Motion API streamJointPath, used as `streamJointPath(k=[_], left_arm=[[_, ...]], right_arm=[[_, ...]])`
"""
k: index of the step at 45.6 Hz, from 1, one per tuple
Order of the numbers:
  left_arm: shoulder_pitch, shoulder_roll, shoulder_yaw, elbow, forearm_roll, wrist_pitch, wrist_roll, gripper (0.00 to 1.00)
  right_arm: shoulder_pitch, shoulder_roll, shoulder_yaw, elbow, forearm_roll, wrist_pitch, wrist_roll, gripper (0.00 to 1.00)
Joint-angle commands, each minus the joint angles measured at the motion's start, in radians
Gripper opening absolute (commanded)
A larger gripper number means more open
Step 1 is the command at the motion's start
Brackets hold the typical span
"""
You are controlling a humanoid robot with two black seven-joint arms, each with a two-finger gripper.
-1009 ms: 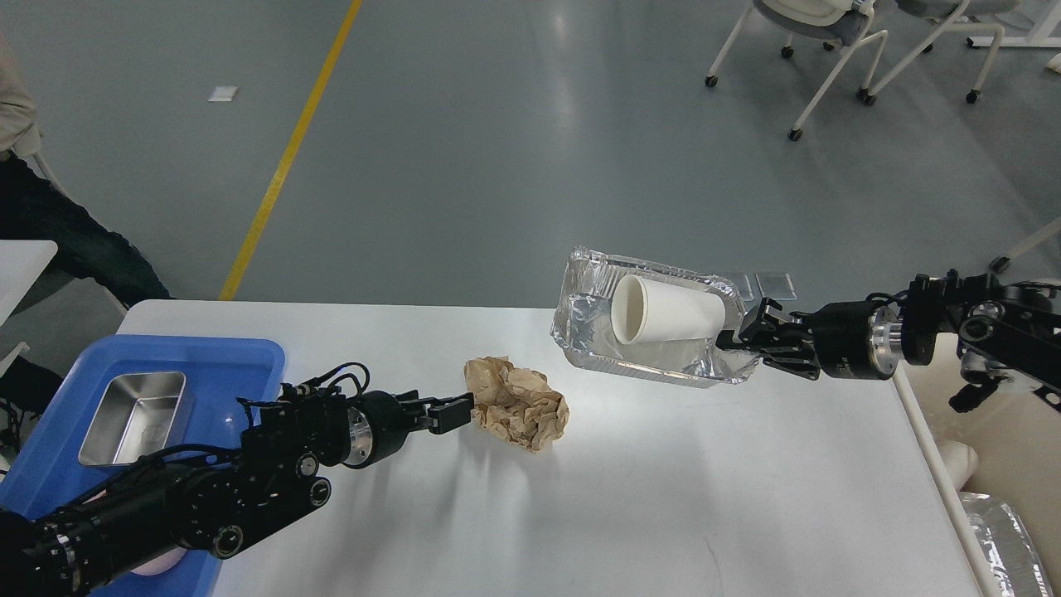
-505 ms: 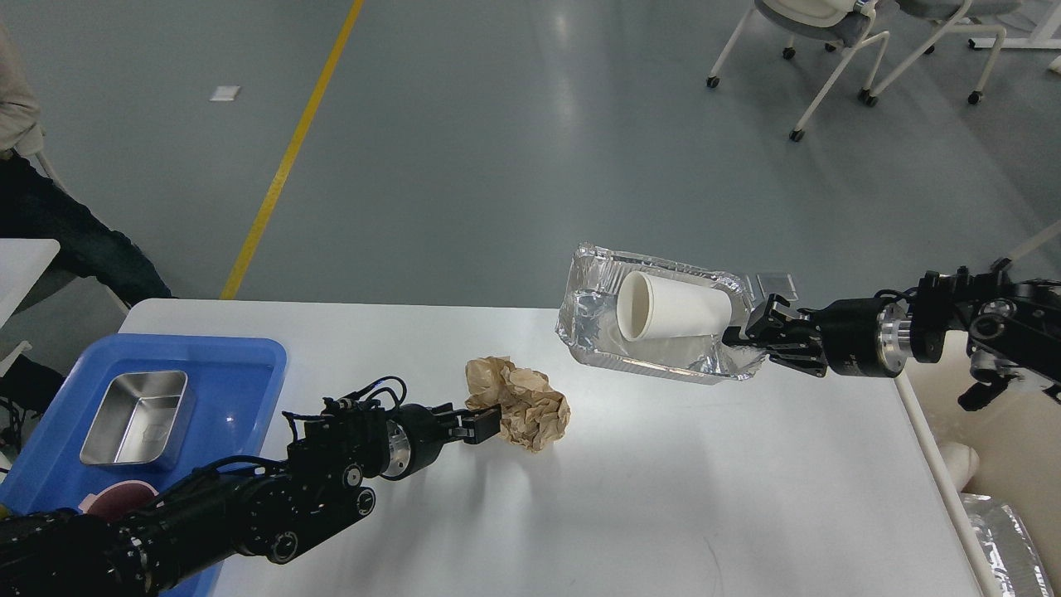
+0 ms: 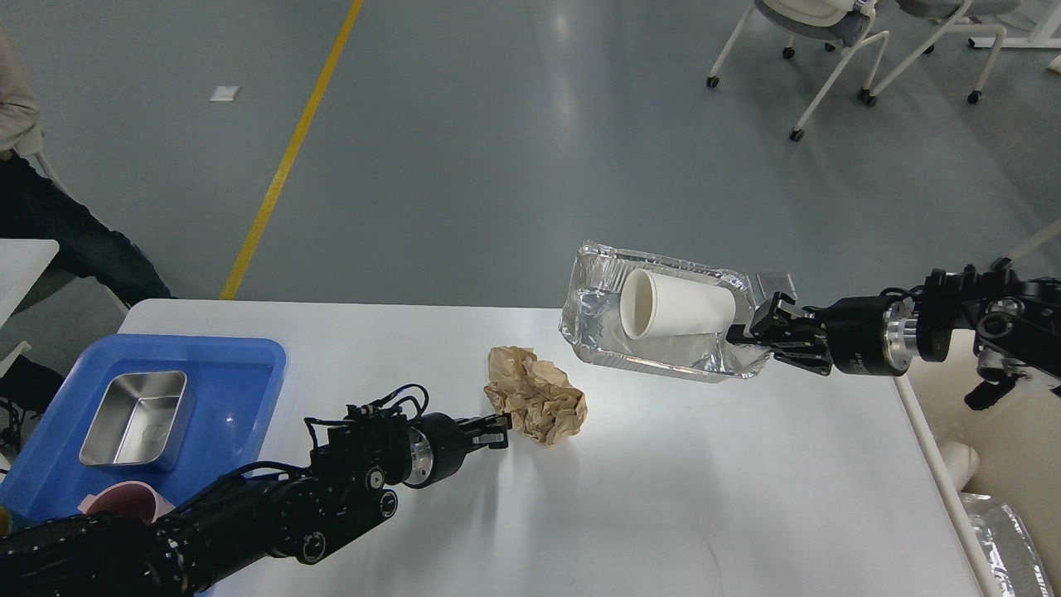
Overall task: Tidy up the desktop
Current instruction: 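Lift the brown paper and place it into the foil tray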
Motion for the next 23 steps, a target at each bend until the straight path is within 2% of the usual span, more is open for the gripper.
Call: streamJointPath(k=[1, 5, 10, 15, 23], left_arm=[[-0.002, 0.009, -0.002, -0.022, 0.001, -0.001, -0.011, 0.00], [0.001, 0.029, -0.012, -0.045, -0.006, -0.001, -0.045, 0.00], [0.003, 0.063, -0.008, -0.075, -0.015, 0.002, -0.046, 0.00], [0.009, 0.127, -0.012, -0.161, -0.019, 0.003, -0.045, 0.00], [0.009, 0.337, -0.002, -0.340, -0.019, -0.003, -0.036, 0.00]], right_arm=[[0.000, 0.000, 0.000, -0.001, 0.000, -0.001, 0.000, 0.00], [0.000, 0.001, 0.000, -0.001, 0.000, -0.001, 0.000, 0.00], [0.000, 0.001, 0.000, -0.001, 0.000, -0.001, 0.000, 0.00], [0.000, 0.003, 0.000, -0.001, 0.000, -0.001, 0.000, 0.00], [0.000, 0.003, 0.000, -0.001, 0.000, -0.001, 0.000, 0.00]])
